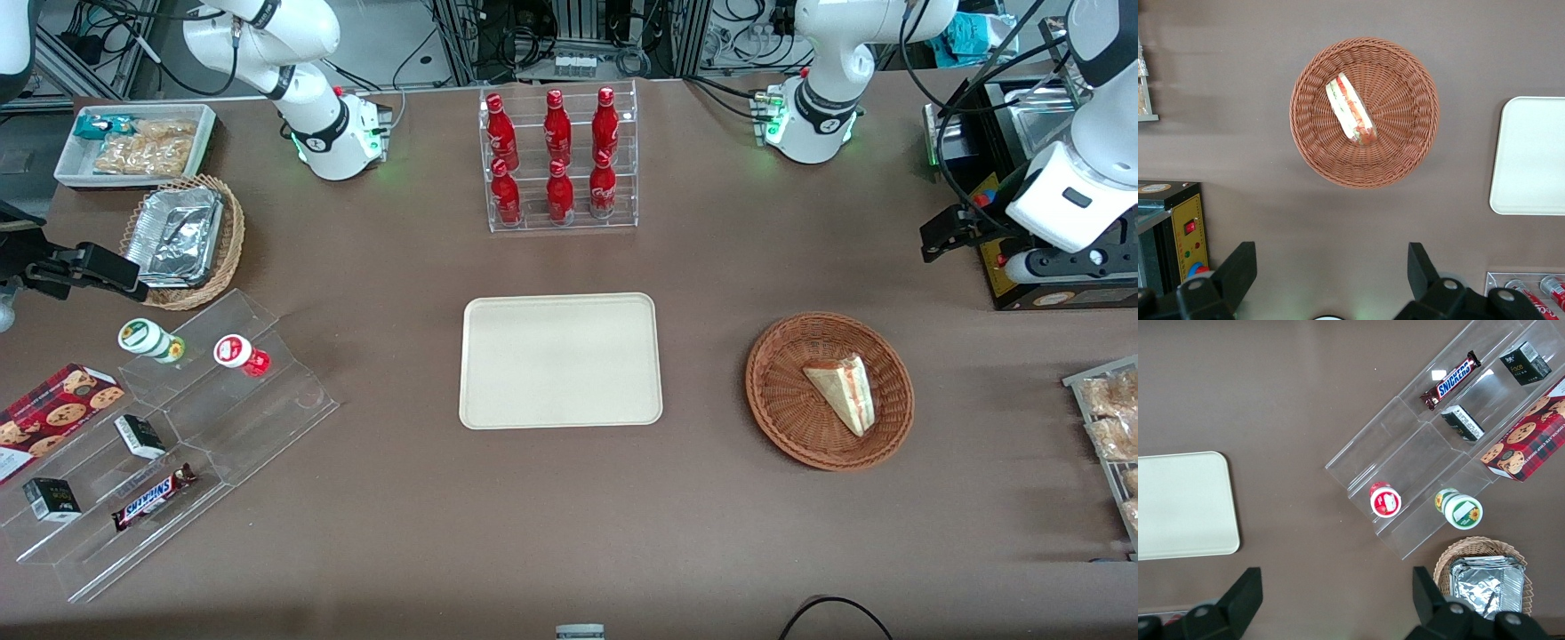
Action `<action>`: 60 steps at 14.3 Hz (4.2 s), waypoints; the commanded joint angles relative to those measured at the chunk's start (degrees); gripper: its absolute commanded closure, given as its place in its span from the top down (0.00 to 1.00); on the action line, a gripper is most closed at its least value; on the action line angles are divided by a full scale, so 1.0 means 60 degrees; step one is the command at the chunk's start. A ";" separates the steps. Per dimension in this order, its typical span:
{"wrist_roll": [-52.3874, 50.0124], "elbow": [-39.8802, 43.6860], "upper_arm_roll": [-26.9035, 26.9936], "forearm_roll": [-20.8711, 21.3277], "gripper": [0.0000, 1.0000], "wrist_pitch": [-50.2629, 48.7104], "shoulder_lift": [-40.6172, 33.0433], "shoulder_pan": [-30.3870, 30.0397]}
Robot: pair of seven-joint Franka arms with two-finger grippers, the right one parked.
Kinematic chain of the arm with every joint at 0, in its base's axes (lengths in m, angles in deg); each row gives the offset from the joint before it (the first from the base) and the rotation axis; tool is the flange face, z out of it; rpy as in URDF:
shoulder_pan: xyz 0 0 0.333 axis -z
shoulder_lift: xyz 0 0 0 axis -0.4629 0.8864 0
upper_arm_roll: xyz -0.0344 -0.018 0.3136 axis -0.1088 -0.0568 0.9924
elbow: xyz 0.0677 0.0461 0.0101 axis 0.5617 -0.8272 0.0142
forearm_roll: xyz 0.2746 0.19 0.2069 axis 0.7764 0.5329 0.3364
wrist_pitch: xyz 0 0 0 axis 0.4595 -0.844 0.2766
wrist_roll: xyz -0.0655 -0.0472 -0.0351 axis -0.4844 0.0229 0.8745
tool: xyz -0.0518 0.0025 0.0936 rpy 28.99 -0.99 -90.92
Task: Place sandwich from basket to tray
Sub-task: 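Move the left gripper down over the wrapped sandwich in the wicker basket, then close the left gripper on the sandwich's upright edge, then lift the sandwich and carry it with the left gripper over the cream tray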
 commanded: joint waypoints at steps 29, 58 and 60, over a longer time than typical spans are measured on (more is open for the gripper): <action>-0.5857 -0.4275 0.0018 -0.0222 1.00 0.9203 0.3704 -0.0006; -0.6955 0.2889 -0.0890 -0.0046 0.17 0.4629 0.7425 0.5616; -0.7364 0.2918 -0.0875 -0.0017 0.17 0.5362 0.7820 0.6100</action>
